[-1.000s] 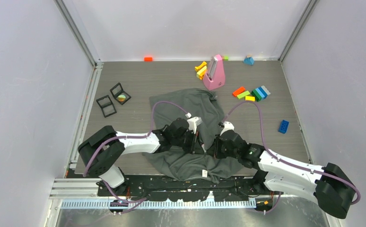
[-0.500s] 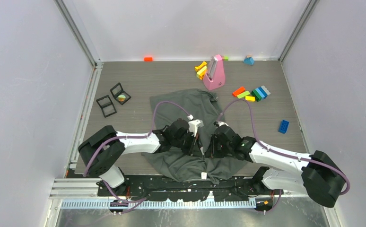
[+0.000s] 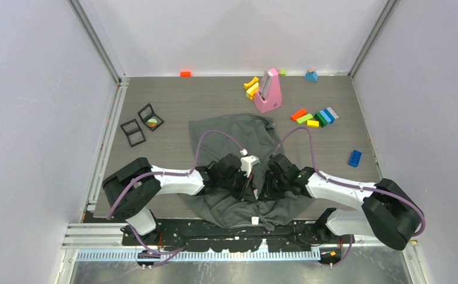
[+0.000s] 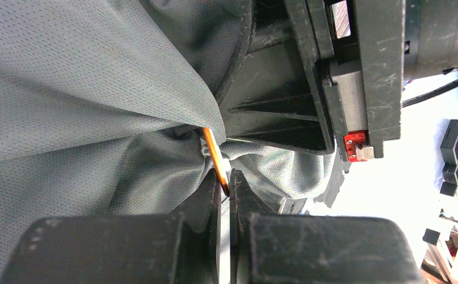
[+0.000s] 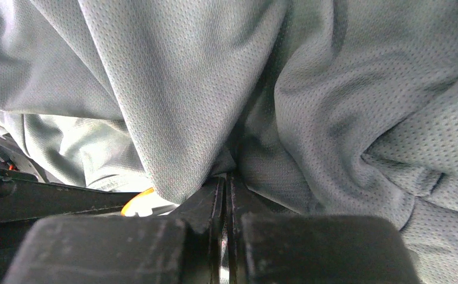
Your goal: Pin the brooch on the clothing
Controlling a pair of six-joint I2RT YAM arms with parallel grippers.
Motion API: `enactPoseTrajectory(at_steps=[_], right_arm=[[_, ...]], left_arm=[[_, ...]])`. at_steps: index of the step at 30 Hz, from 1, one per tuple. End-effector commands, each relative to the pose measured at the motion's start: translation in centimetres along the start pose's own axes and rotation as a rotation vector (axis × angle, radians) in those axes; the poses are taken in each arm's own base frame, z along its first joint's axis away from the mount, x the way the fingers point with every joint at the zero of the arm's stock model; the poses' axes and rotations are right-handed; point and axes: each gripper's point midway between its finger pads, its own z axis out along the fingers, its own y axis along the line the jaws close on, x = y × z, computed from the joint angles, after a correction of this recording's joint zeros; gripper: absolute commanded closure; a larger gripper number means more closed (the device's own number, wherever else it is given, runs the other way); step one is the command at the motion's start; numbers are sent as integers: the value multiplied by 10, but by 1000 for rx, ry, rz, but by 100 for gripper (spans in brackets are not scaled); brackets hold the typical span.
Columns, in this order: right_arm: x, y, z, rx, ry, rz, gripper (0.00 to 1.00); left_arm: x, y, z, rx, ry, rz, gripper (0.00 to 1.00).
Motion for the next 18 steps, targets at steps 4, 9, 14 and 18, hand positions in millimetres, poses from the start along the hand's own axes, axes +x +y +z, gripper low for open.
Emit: enactPoseTrajectory(at_steps=[4, 9, 14, 18], right_arm=[[-44, 62, -11, -201, -131, 9, 100], [-47, 54, -30, -170, -163, -16, 88], [-52, 45, -58, -161, -215, -48, 65], [-53, 50, -88, -207, -274, -100, 48]], left_arm=[[-24, -68, 2, 231, -69, 142, 100], [-33, -52, -4, 148, -101, 133, 100], [-45, -54, -21, 193, -127, 107, 100], [-47, -65, -36, 255, -100, 92, 100]])
